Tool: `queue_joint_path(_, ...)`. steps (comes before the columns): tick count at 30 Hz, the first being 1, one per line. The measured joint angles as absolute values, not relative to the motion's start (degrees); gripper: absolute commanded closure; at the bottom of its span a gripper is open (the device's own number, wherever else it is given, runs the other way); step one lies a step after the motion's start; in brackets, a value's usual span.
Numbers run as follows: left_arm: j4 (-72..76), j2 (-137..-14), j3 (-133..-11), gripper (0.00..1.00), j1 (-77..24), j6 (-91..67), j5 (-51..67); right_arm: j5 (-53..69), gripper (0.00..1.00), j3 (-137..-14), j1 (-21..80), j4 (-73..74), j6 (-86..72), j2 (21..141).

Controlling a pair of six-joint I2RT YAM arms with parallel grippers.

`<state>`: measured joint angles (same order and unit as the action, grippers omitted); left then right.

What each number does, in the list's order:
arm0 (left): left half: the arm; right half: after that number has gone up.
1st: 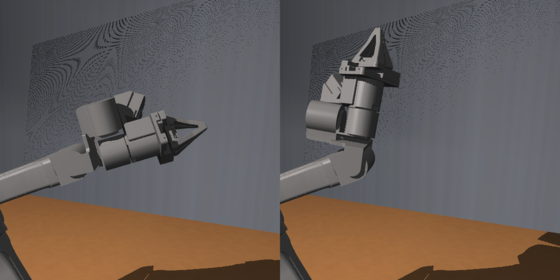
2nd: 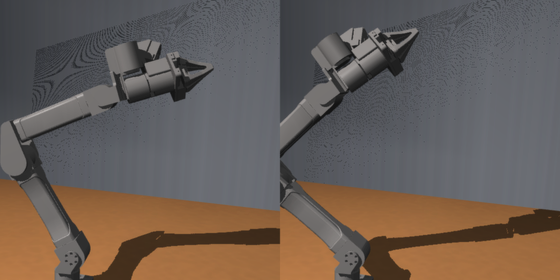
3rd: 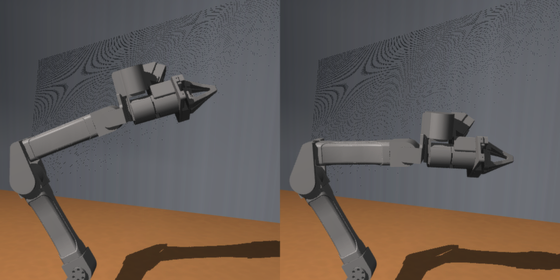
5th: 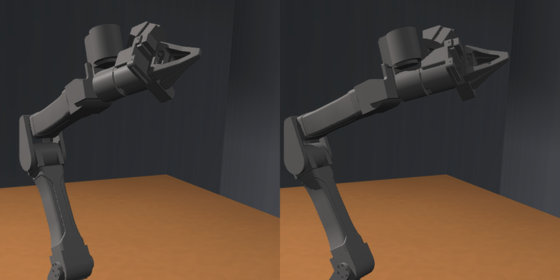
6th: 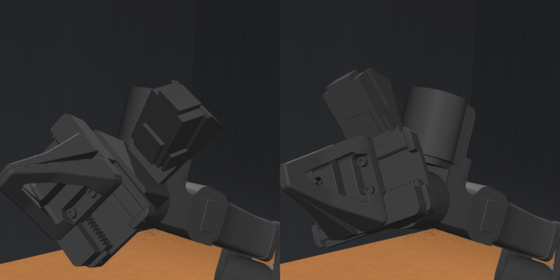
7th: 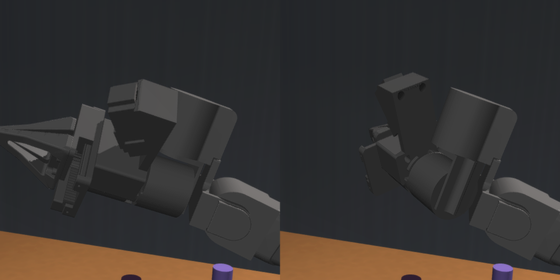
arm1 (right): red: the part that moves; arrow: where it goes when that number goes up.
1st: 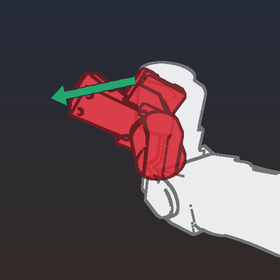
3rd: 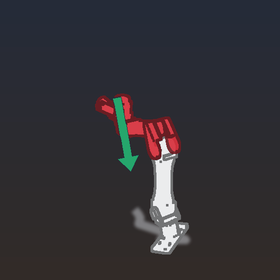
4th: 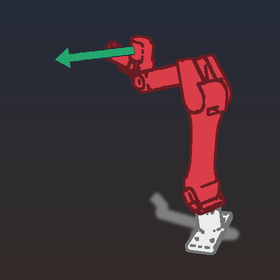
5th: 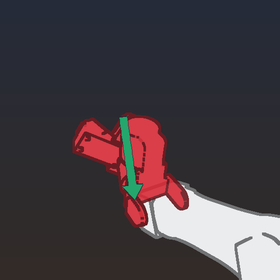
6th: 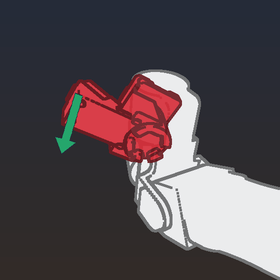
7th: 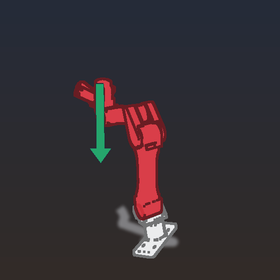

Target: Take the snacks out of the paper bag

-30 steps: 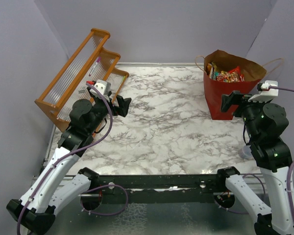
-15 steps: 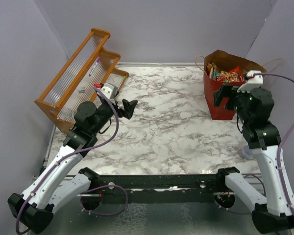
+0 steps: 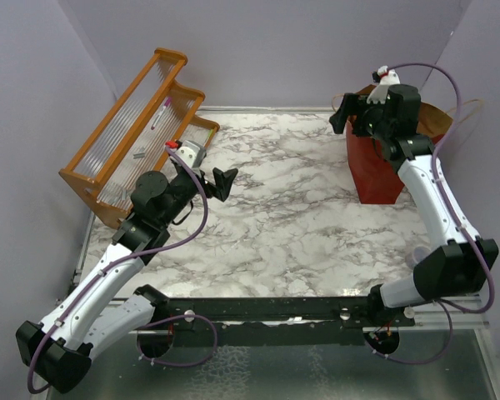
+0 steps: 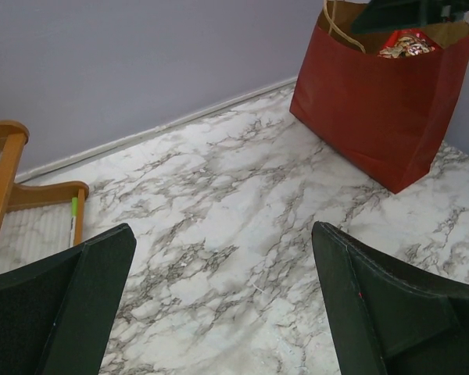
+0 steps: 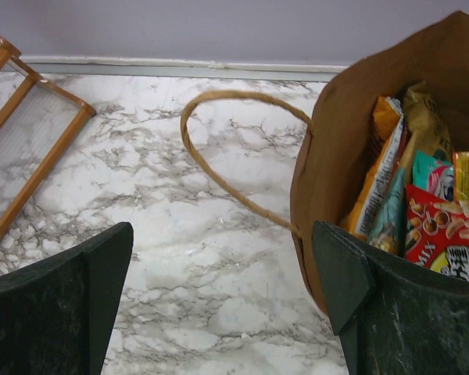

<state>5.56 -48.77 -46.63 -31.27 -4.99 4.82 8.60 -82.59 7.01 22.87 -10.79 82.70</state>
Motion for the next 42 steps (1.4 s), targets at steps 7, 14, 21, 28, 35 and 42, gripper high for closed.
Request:
queue_joint_path(7,5.7,-48.8,-46.3,0.01,-31.3,-4.3,4.8,13.2,0.23,-90.9,7.0,21.7,-10.8,93.5)
queue_joint_path(14,5.9,-48.8,-46.3,0.01,-31.3,-3.9,4.8,18.6,0.62,-94.0,7.0,22.3,-9.7,100.6)
queue_joint_path(21,6.0,-49.1,-46.3,0.01,-31.3,-3.9,4.8,25.1,0.98,-93.2,7.0,22.2,-10.0,100.0)
queue_joint_path(28,5.9,-49.6,-46.3,0.01,-31.3,-3.9,4.8,32.8,0.99,-89.0,6.5,21.5,-12.5,96.5)
queue_joint_path(35,5.9,-49.6,-46.3,0.01,-31.3,-3.7,4.7,35.3,0.99,-81.8,12.5,20.4,-16.6,90.5)
queue_joint_path(42,5.9,-48.9,-46.0,0.02,-31.3,-3.2,2.4,35.3,0.98,-76.4,27.2,11.3,-25.8,88.3)
